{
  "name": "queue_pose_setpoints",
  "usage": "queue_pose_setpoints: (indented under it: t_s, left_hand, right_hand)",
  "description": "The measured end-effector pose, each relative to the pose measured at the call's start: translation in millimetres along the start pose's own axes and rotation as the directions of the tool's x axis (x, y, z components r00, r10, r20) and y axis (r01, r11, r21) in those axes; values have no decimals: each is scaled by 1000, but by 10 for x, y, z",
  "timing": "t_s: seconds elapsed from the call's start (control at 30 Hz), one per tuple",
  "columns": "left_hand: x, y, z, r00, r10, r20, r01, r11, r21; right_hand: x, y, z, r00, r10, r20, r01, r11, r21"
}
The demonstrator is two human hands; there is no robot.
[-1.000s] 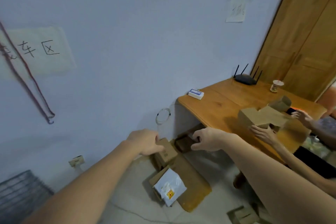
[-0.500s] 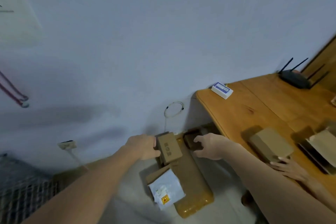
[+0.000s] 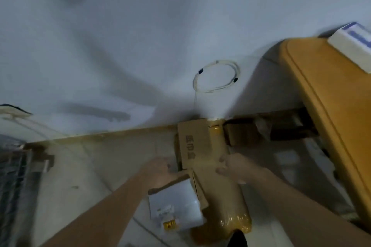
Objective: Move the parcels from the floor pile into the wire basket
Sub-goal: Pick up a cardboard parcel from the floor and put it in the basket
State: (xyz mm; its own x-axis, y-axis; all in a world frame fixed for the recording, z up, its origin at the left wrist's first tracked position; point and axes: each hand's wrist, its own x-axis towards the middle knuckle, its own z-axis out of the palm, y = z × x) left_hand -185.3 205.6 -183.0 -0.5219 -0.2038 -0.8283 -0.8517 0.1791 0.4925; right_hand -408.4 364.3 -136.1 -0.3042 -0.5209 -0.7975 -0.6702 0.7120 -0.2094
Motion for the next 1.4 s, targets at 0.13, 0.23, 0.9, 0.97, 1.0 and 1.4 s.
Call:
queue_pose_setpoints:
  t_s: [0.13,0.23,0.9,0.97,1.0,1.4]
  left_hand:
    - [1101,-167,299,949,-156,-274,137,987,-84]
    - [1674,-242,424,915,-230,-331,141,951,-274]
    - [-3365,703,-736,825,-145,-547,-388,559,-733]
    - [-3913,574,-844,794,-161,-586,-423,546,-723]
    - [-4166,487,-872,776,-181,-604,-438,534,-723]
    - [-6774,-1124,226,501,-565,-656,-655,247,-714]
  right_hand:
    - [1260,254,520,990,108,-89,-64,916,396]
    - [1862,382,772,977,190,-94,-102,810,578]
    - [-2705,-2018,-677,987,40,-155,142,233,962]
    - [-3086,-2361,-767,985,-46,-166,172,276,946]
    - [-3247,-2521,-782,982,-83,-169,187,319,929]
    - [-4878,-4316,495,816,-567,-113,518,632,576]
